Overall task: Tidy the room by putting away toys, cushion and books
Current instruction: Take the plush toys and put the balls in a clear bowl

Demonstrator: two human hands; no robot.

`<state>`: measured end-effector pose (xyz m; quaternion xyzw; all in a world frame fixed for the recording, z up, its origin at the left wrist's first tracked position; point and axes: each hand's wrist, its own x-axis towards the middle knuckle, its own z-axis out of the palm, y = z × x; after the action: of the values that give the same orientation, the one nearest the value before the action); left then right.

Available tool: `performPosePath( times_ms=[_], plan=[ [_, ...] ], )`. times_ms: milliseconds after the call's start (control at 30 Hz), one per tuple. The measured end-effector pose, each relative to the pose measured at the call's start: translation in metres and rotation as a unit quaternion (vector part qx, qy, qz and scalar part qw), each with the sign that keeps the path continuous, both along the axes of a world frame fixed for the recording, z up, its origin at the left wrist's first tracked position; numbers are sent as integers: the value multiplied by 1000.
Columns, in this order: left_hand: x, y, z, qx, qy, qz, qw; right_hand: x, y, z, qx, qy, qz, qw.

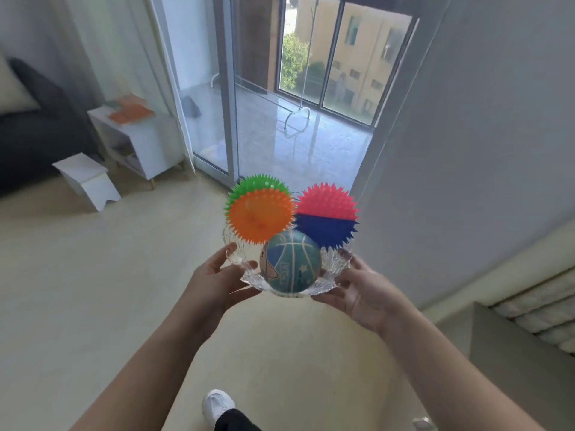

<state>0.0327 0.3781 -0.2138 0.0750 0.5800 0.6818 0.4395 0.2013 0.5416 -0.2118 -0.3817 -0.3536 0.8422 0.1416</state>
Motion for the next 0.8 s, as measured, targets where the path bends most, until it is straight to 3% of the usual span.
performPosePath(
  times_ms=[400, 800],
  plan=[
    [-226, -27, 23, 1, -4, 94, 996, -250, -16, 28, -4, -11, 53, 999],
    [-448, -125, 10, 9, -1, 74, 997, -463, -125, 26, 10, -15, 23, 1000]
  ],
)
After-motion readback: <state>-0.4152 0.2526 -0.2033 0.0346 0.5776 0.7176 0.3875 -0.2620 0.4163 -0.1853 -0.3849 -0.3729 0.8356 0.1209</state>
